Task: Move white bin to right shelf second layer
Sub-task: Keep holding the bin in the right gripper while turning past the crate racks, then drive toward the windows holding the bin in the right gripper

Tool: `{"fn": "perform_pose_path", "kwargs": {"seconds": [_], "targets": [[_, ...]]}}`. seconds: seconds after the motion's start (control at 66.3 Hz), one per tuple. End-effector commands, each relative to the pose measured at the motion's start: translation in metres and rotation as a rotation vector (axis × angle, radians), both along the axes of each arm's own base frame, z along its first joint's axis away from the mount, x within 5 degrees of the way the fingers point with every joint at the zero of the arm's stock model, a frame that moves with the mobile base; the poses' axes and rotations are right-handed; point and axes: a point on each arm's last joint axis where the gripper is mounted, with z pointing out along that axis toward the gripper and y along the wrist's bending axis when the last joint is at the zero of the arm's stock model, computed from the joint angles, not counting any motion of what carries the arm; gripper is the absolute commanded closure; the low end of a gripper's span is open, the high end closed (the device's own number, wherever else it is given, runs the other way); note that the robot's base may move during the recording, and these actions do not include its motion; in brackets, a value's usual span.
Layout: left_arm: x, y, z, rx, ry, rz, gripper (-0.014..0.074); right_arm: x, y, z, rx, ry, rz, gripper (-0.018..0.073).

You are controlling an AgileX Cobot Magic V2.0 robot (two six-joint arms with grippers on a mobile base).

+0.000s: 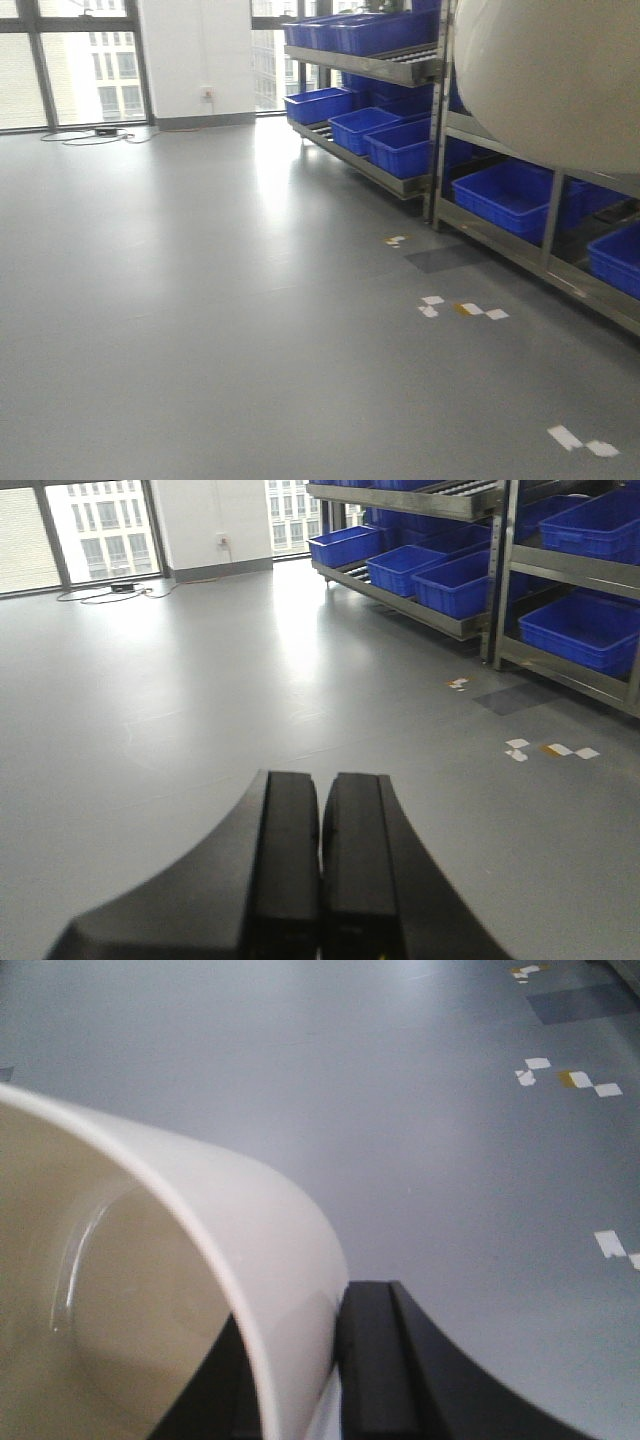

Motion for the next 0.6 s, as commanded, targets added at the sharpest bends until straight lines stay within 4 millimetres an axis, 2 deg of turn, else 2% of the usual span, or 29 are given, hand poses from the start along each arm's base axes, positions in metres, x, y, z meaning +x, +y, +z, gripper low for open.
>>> {"fn": "perform_pose_path", "kwargs": {"seconds": [0.0,0.588], "targets": [[0.0014,-0.0005,-0.0045,-0.008,-0.052,-0.005,0.0512,0.0008,-0.0003,0.0204,0.039,-0.134,-0.006,0.0507],[0.0014,-0.0005,-0.0045,-0.008,-0.052,-0.005,0.0512,0.0008,-0.0003,0.0204,0.039,-0.134,-0.006,0.0507]]}}
